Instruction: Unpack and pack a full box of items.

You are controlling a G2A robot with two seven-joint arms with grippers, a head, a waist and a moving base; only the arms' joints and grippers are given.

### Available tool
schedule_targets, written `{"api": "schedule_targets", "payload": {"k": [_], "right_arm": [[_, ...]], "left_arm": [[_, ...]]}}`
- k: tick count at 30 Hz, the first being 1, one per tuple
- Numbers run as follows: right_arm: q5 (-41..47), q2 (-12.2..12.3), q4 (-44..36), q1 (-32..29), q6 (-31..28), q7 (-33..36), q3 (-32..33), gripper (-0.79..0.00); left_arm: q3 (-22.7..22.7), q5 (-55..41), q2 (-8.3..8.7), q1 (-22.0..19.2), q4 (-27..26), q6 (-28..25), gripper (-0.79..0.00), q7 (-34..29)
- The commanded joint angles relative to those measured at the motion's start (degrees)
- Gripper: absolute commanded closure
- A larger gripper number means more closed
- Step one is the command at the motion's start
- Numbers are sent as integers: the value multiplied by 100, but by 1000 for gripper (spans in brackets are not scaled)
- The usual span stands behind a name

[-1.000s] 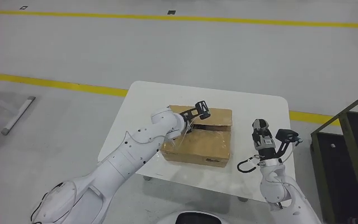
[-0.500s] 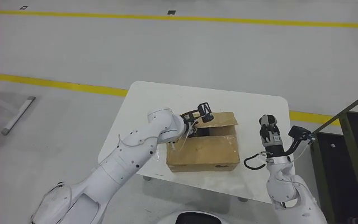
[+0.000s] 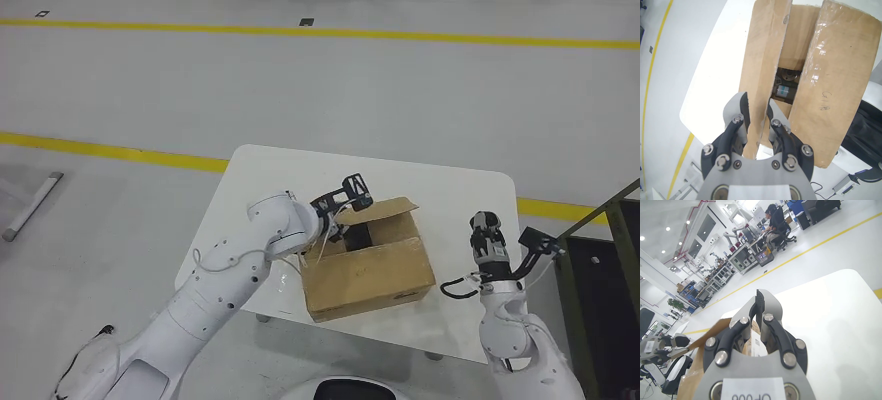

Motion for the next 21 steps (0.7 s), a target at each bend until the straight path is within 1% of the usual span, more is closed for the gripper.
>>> {"api": "schedule_targets", "payload": {"k": [1, 8, 13, 21], "right_arm": [[-4, -7, 158, 42, 29, 74, -21, 0], [-40, -45, 645, 155, -8, 280, -212, 0], [-53, -66, 846, 207, -108, 436, -319, 0], [-139, -86, 964, 267, -191, 586, -409, 0]], "left_arm": [[-22, 11, -11, -67, 68, 2, -785, 51], [0, 183, -66, -318, 428, -18, -785, 232], [98, 339, -127, -452, 670, 3, -785, 413], [208, 422, -201, -498, 831, -39, -785, 528]]}}
